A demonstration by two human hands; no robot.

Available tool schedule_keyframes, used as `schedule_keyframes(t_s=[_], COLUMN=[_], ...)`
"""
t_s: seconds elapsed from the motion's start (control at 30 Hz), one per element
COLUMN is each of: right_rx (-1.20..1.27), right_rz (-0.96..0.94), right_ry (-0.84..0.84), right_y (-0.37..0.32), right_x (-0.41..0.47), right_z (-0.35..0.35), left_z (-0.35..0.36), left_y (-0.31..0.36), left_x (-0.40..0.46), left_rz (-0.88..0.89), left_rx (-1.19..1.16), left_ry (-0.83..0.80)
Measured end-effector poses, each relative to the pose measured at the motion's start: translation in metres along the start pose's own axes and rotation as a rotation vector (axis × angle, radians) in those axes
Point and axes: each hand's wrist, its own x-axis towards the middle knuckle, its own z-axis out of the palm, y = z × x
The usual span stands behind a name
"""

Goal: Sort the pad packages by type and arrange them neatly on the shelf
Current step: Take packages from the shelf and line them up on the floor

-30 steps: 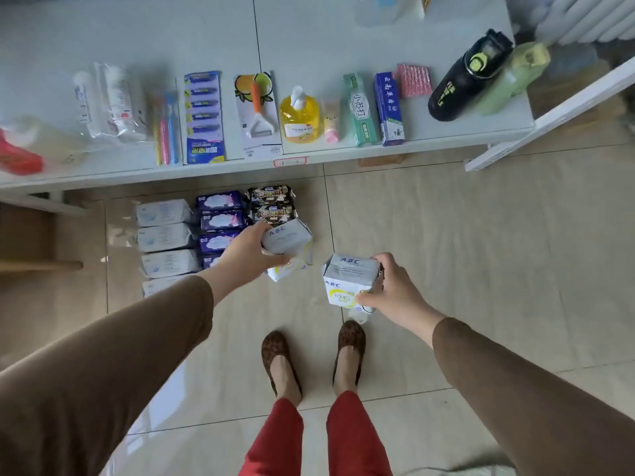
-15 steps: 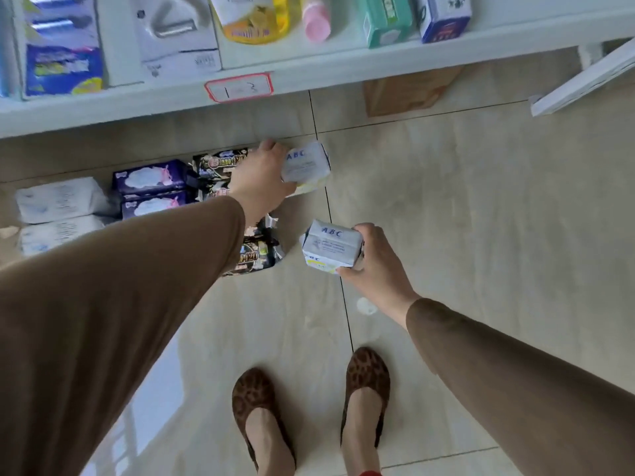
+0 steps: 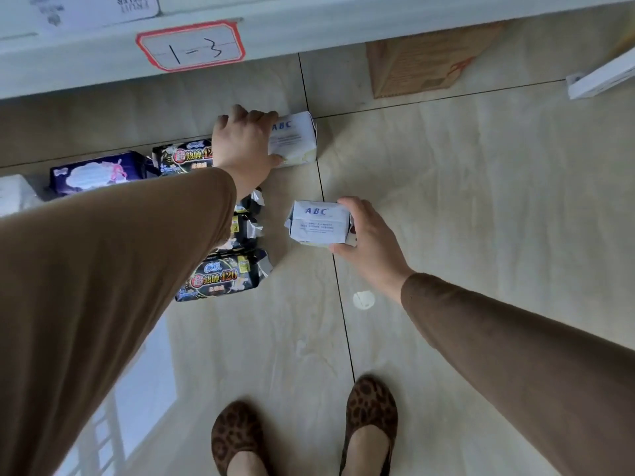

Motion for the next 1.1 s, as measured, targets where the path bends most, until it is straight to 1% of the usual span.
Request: schedule_keyframes(t_s=[0.1,0.2,0.33,0.4,0.67,0.8,0.9,1.0,1.1], right_rx=[-0.052,-0.13,-0.231,-0.265,-0.221,-0.228,-0.256,-0.275,-0.289], right_rz=[-0.015,-0.037,-0.069,-0.05,0.048,0.047,0.052,0.033,0.004], right_ry=[-0.012,-0.019,-0.026,-0.012,0.072,0.059,0.054,0.014,-0.034], right_y=[-0.014,-0.03,-0.045,-0.048,-0.049,-0.053,-0.066,-0.089,-0.122], right_x=[0.019,0.043,0.07,0.079,0.085,0.064,0.034,-0.008,-0.056], right_z=[-0.004,-0.007,-0.002,0.002,0.011,-0.001,-0.022,-0.055,-0.101], left_z=[-0.011,-0.024,-0.032,-0.032,-0.022,-0.029,-0.05,-0.086,-0.14], left_y=[-0.009,-0.021,-0.041,-0.048,-0.05,-0.041,-0.029,-0.01,0.012], left_x=[-0.009,-0.034,-0.073,-0.086,-0.108,-0.123,-0.142,-0.167,-0.197], left_rz=[0.005,0.002,0.06,0.076,0.053,0.031,-0.004,-0.038,-0.062], left_rx=[-0.028,-0.055,-0.017,-0.01,-0.053,-0.071,-0.073,-0.087,-0.125], left_ry=[-0.024,0.013,0.026,0.011,-0.017,-0.024,-0.054,-0.096,-0.108])
